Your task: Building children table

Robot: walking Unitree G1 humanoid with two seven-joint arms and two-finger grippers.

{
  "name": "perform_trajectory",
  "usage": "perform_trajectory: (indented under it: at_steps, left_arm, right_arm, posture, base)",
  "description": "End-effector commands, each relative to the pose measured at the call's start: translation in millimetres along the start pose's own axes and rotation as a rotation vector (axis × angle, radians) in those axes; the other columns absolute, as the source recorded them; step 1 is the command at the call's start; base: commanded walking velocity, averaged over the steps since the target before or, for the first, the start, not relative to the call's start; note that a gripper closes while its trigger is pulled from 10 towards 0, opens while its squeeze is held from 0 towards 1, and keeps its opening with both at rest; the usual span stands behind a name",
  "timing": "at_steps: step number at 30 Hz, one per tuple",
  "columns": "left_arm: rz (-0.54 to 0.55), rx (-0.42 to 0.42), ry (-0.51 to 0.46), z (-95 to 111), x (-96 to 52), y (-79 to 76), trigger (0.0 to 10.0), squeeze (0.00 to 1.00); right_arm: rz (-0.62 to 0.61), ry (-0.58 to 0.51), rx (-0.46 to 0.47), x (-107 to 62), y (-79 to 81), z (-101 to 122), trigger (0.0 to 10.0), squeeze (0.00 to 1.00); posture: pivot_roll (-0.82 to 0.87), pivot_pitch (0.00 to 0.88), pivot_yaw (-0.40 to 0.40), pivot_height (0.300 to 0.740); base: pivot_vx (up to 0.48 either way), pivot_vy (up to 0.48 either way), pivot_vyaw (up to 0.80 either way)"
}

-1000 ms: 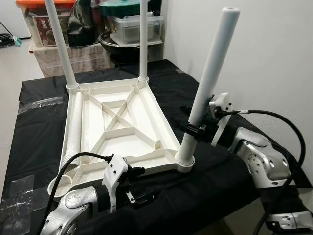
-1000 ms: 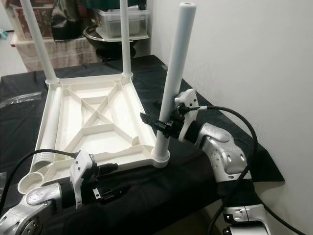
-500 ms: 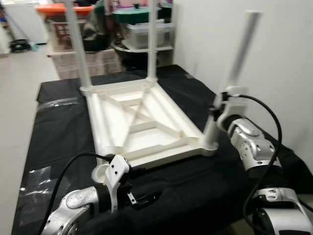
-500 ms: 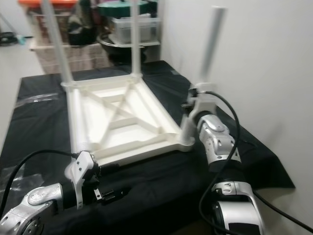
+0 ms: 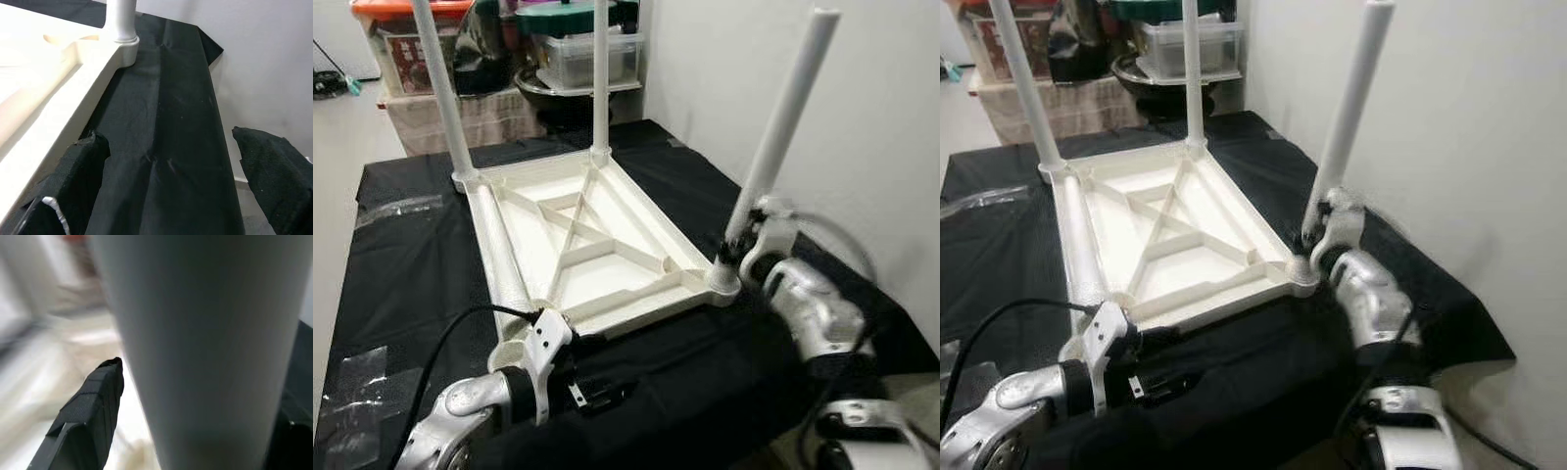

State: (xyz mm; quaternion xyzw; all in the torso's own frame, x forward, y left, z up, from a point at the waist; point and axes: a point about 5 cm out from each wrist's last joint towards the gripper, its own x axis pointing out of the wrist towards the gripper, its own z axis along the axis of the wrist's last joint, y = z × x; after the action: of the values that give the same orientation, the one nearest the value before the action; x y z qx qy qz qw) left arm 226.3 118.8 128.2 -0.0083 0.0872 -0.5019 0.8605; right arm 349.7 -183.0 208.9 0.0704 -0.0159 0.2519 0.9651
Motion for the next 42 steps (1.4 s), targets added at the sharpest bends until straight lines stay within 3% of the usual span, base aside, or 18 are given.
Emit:
perform_trajectory:
  at_steps: [1,7,8,10,11,12,14,17,18,20,22,26,27,29,30,31,32,42]
  left_arm:
    - [-0.003,-0.004,0.003,-2,0.5,-0.7,10.0,0.00]
    - [0.001,-0.002,0.003,-3,0.3,-0.7,10.0,0.00]
    - [0.002,-0.002,0.003,-3,0.0,-0.8,10.0,0.00]
    - [0.002,-0.002,0.003,-3,0.0,-0.8,10.0,0.00]
    - [0.003,-0.002,0.003,-3,-0.3,-0.9,10.0,0.00]
    - [0.004,-0.002,0.004,-3,-0.8,-1.1,10.0,0.00]
    - [0.005,-0.002,0.005,-3,-1.2,-1.1,10.0,0.00]
    - [0.006,0.000,0.008,-3,-2.2,-0.8,10.0,0.00]
    - [0.006,0.000,0.008,-3,-2.2,-0.8,10.0,0.00]
    - [0.004,0.001,0.007,-2,-1.8,-0.5,10.0,0.00]
    - [0.003,0.001,0.006,-2,-1.5,-0.5,10.0,0.00]
    - [0.000,0.001,0.007,-3,-0.8,-0.7,10.0,0.00]
    - [-0.005,0.001,0.008,-3,-0.7,-1.0,10.0,0.00]
    - [-0.009,0.002,0.010,-3,-0.5,-0.8,10.0,0.00]
    - [-0.012,0.003,0.010,-3,-0.1,-0.3,10.0,0.00]
    - [-0.013,0.004,0.011,-2,0.2,0.0,10.0,0.00]
    - [-0.013,0.005,0.009,-2,0.6,0.6,10.0,0.00]
    - [-0.007,-0.001,0.003,-4,-0.1,-1.9,10.0,0.00]
  right_arm:
    - [0.255,-0.030,0.000,-0.6,28.2,5,10.0,0.00]
    - [0.464,-0.004,-0.072,-13.1,38.6,3,10.0,0.00]
    - [0.456,0.009,-0.075,-12.0,37.5,-1,8.4,0.00]
    - [0.456,0.009,-0.075,-12.0,37.5,-1,8.4,0.00]
    - [0.441,0.018,-0.072,-10.7,35.9,-4,4.1,0.00]
    - [0.414,0.030,-0.074,-8.9,33.3,-8,1.0,0.00]
    - [0.366,0.040,-0.082,-6.6,29.2,-12,0.0,0.00]
    - [-0.158,0.203,-0.138,6.4,-15.2,-33,0.0,0.00]
    - [-0.158,0.203,-0.138,6.4,-15.2,-33,0.0,0.00]
    - [-0.522,0.267,-0.125,-3.7,-43.4,-42,0.0,0.00]
    - [-0.640,0.287,-0.124,-10.9,-50.7,-46,0.0,0.00]
    - [-0.592,0.264,-0.114,-9.9,-37.3,-50,0.0,0.00]
    - [-0.478,0.223,-0.090,-3.4,-18.9,-48,10.0,0.00]
    - [-0.369,0.181,-0.050,1.5,-3.1,-45,10.0,0.00]
    - [-0.306,0.139,-0.026,2.5,4.3,-42,10.0,0.13]
    - [-0.277,0.111,-0.015,3.6,7.7,-40,10.0,0.13]
    - [-0.264,0.100,0.001,3.3,7.0,-39,10.0,1.00]
    - [-0.353,0.005,-0.039,-0.5,-3.5,-15,10.0,1.00]
  posture:
    - [0.09,0.000,-0.068,0.740]
    - [0.09,0.000,-0.073,0.740]
    - [0.10,0.000,-0.075,0.740]
    - [0.10,0.000,-0.075,0.740]
    - [0.10,0.000,-0.075,0.740]
    - [0.10,0.000,-0.074,0.740]
    - [0.10,0.000,-0.074,0.740]
    - [0.10,0.000,-0.071,0.740]
    - [0.10,0.000,-0.071,0.740]
    - [0.10,0.000,-0.069,0.740]
    - [0.10,0.000,-0.068,0.740]
    - [0.10,0.000,-0.062,0.740]
    - [0.09,0.000,-0.061,0.740]
    - [0.08,0.000,-0.053,0.740]
    - [0.08,0.000,-0.055,0.740]
    - [0.08,0.000,-0.055,0.740]
    - [0.09,0.000,-0.060,0.740]
    - [0.08,0.000,-0.067,0.740]
  base:
    - [0.000,0.000,0.00]
    - [0.000,0.000,0.00]
    - [0.000,0.000,0.00]
    - [0.000,0.000,0.00]
    - [0.000,0.000,0.00]
    - [0.000,0.000,0.00]
    - [0.000,0.000,0.00]
    - [0.000,0.000,0.00]
    - [0.000,0.000,0.00]
    - [0.000,0.000,0.00]
    - [0.000,0.000,0.00]
    - [0.000,0.000,0.00]
    - [0.000,0.000,0.00]
    - [0.000,0.000,0.00]
    - [0.000,0.000,0.00]
    - [0.000,0.000,0.00]
    - [0.000,0.000,0.00]
    - [0.000,0.000,0.00]
